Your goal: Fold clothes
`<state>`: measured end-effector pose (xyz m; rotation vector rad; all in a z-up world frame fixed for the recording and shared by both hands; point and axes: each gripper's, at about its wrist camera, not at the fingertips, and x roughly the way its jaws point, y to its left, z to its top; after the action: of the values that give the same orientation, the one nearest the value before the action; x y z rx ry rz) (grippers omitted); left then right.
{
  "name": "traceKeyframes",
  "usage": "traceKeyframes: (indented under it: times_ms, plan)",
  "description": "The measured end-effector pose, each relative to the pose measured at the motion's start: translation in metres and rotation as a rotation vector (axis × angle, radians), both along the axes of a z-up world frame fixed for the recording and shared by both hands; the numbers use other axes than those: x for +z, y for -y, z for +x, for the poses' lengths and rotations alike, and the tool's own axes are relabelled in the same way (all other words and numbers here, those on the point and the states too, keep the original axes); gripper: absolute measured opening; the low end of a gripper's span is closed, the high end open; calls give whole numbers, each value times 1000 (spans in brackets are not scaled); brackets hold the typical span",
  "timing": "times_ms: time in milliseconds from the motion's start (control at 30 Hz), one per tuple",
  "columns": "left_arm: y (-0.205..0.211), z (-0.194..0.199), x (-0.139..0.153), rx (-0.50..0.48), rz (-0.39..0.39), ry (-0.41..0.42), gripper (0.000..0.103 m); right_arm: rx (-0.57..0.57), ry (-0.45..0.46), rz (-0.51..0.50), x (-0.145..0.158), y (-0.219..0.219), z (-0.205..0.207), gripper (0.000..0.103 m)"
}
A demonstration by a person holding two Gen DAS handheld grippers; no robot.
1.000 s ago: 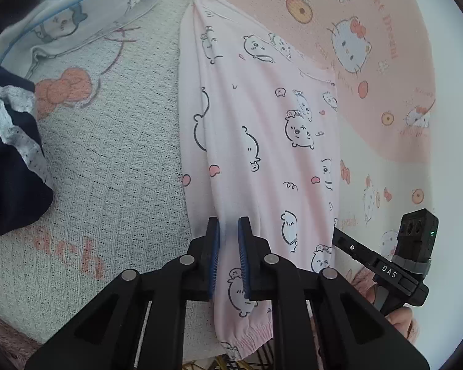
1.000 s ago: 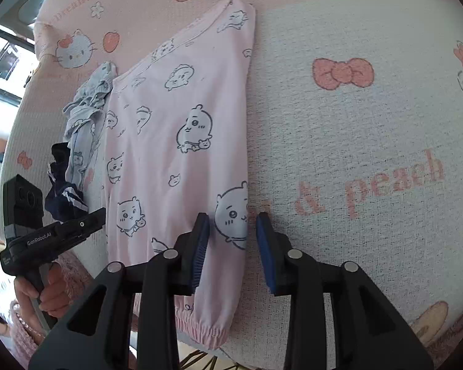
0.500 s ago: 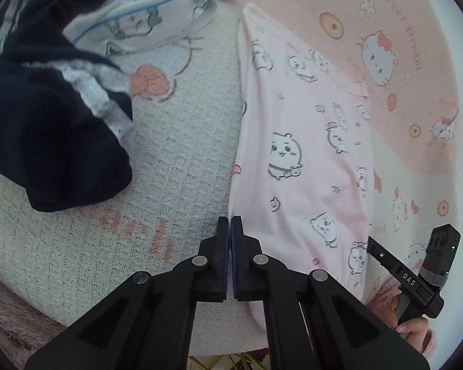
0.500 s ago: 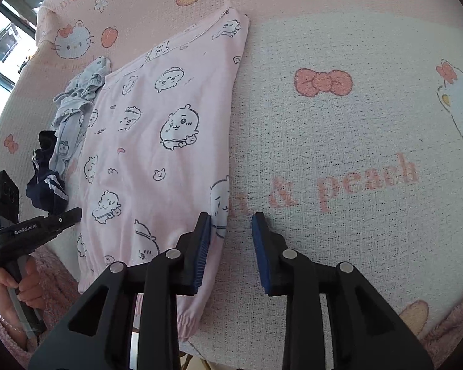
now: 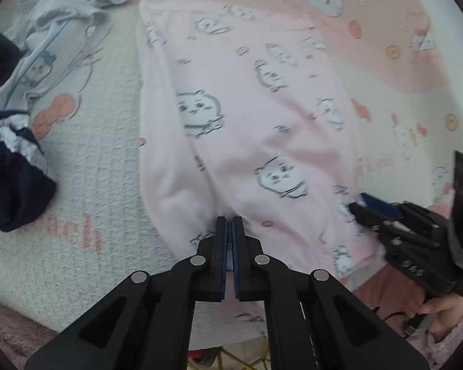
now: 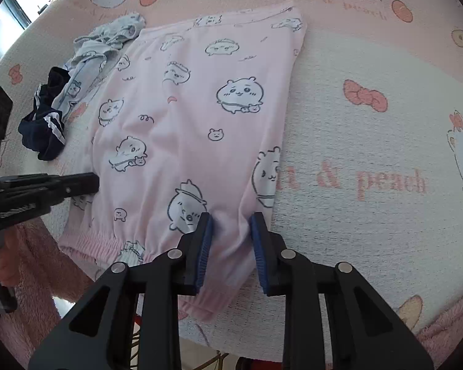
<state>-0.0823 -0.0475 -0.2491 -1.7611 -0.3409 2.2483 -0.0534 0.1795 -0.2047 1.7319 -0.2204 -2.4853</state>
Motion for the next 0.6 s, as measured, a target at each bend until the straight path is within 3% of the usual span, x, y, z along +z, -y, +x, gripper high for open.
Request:
traceKeyframes:
  times_ms: [33,100,133,267,367,467,600]
  plan:
    - [10,0,3,48,-12,8,4,-28,10,-7,1,-9,1,25]
    - [26,3,12,109,-75,-32,4,-70,17,-16,5,-21,6,38]
    - [24,5,16,95,-47,-46,4,-86,14,-19,6,-25,10,44]
    - [8,13,32,-4,123,-93,4,-78,-30,-61,18,-19,20,43]
    - [-30,19,28,-122,81,-82,4,11,-76,-77,25,2,20,43]
    - [-41,22,4,-178,-40,8,3,16,-4,0,6,6,15,42]
    - [-20,29,17,-106,-26,-19,4,-54,36,-40,4,-17,25,44]
